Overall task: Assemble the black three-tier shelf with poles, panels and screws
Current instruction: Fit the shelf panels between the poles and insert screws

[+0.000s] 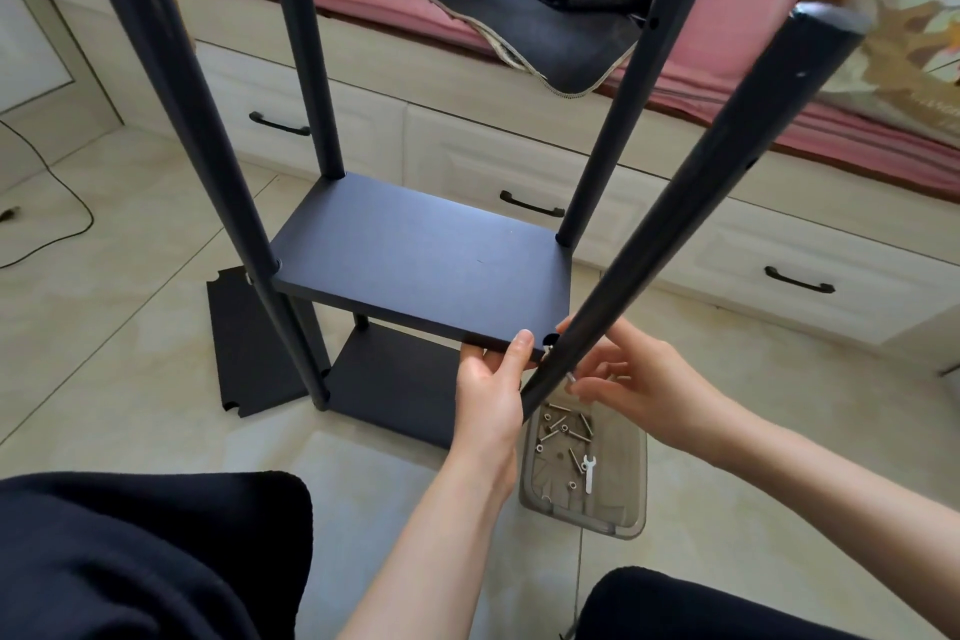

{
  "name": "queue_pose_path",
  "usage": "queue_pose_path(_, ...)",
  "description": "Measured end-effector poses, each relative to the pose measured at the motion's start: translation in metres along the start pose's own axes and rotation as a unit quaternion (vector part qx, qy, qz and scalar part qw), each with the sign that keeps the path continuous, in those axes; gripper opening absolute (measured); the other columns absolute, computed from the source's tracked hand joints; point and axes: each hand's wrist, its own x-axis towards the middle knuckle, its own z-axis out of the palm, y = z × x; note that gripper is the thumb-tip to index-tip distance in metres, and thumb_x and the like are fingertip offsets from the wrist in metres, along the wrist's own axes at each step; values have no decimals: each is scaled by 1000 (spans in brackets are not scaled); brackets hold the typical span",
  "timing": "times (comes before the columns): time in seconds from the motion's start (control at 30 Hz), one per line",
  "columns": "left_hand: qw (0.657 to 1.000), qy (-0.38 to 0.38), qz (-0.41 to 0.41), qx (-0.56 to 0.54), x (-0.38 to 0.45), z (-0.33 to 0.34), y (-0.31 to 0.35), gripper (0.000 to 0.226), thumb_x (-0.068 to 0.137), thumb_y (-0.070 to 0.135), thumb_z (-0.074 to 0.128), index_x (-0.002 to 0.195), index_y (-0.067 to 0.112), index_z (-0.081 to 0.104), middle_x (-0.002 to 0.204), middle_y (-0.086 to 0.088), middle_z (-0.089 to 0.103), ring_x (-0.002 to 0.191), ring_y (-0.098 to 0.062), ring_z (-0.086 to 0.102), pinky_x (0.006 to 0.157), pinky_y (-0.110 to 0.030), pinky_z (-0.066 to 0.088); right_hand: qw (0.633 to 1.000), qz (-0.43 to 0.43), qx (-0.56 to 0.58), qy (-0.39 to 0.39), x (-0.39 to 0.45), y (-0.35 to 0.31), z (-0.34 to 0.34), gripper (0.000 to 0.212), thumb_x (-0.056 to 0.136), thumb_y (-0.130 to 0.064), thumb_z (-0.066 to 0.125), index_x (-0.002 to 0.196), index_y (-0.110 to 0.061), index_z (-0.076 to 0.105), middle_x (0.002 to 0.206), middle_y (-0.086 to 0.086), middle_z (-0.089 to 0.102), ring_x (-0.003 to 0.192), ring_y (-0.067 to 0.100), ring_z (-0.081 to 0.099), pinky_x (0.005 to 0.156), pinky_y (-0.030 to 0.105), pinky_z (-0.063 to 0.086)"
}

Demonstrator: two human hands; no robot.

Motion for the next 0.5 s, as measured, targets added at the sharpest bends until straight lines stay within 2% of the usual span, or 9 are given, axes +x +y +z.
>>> queue_pose_path(0.1,1000,-6,1,2,0,-1,0,28,100,20,61,126,11,56,110,-15,73,106,-34,70,102,-53,50,1000,-10,-21,-13,3,0,0,54,90,-7,69,116,-50,49,84,-7,72,78,15,68,78,27,56)
queue_pose_path(0.3,1000,-13,1,-18,0,-1,0,28,100,17,61,127,14,55,114,-13,73,108,-31,69,102,-48,52,999,-10,-44,-23,6,1,-4,51,92,-12,68,118,-51,48,90,-11,72,85,14,70,79,22,55)
queue_pose_path(0.4,1000,-14,6,-27,1,-1,-1,29,100,15,61,128,12,55,116,-11,73,110,-27,69,102,-42,53,997,-19,-67,-21,6,0,-5,50,92,-13,68,119,-49,46,87,-15,70,83,10,67,74,18,53)
queue_pose_path(0.5,999,-20,9,-32,1,-2,-1,28,100,17,61,127,14,56,114,-6,74,109,-22,70,96,-32,56,996,-16,-84,-14,7,1,-3,52,92,-16,67,120,-51,42,86,-17,69,83,12,66,72,21,54)
